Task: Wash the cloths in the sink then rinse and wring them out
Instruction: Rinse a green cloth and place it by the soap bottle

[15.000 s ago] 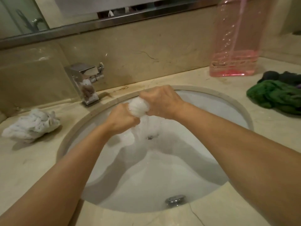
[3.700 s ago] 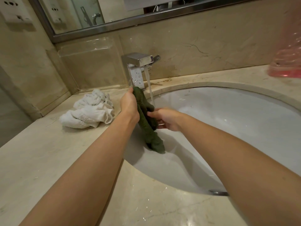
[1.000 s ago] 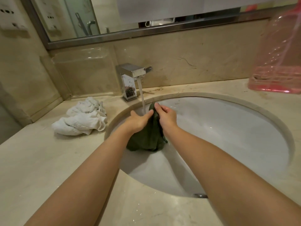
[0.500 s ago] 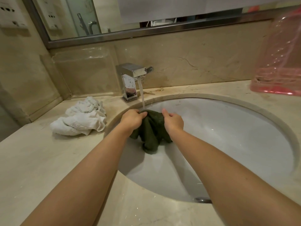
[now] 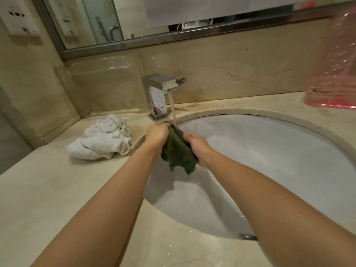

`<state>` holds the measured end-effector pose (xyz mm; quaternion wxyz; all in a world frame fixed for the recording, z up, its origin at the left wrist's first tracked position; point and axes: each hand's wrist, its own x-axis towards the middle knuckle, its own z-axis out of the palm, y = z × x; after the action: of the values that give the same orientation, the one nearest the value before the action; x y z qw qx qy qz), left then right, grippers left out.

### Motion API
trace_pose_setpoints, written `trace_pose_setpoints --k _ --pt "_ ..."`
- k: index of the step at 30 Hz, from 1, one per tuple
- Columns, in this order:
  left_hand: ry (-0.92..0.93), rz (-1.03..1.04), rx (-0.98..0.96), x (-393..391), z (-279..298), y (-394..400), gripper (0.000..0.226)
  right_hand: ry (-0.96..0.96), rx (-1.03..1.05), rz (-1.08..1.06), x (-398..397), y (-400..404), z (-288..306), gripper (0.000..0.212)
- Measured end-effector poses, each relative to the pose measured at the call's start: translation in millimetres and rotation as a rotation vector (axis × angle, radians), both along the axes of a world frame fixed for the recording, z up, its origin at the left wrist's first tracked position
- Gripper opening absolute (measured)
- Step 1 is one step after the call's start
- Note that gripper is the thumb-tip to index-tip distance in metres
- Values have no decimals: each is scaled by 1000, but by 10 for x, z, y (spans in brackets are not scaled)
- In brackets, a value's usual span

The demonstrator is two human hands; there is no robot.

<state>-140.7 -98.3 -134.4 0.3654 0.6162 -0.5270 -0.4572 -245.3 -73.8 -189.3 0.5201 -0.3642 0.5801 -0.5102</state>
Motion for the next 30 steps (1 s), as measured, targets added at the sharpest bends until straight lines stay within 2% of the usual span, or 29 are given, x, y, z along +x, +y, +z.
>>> trace_pose_setpoints --k 3,6,11,15,18,20,22,24,27,30 --pt "-29 -88 79 -18 -14 30 21 99 23 -138 -62 -25 -75 39" --pt "-78 -132 89 -8 -42 13 19 112 42 -265 -167 -17 -125 44" --pt "-243 -105 8 5 -75 -41 14 -55 42 -349 -212 -25 -92 53" --pt "-314 -84 -42 4 -72 -30 19 -153 -1 -371 -98 -18 -31 54" --pt "-332 -180 -35 -41 -87 47 30 -204 -55 -390 -1 -19 32 51" --pt "-270 -236 26 -58 -85 77 46 -238 -87 -381 56 -17 95 50" --pt "-126 -256 145 -43 -74 52 58 -281 -100 -363 79 -27 202 51" --pt "-4 -257 236 -10 -72 20 66 -408 -123 -314 50 -76 309 54" --pt "168 -281 341 -12 -59 1 72 -639 -179 -229 -26 -108 402 50" --pt "320 -275 411 -55 -39 12 70 -657 -199 -172 -41 -104 371 47"
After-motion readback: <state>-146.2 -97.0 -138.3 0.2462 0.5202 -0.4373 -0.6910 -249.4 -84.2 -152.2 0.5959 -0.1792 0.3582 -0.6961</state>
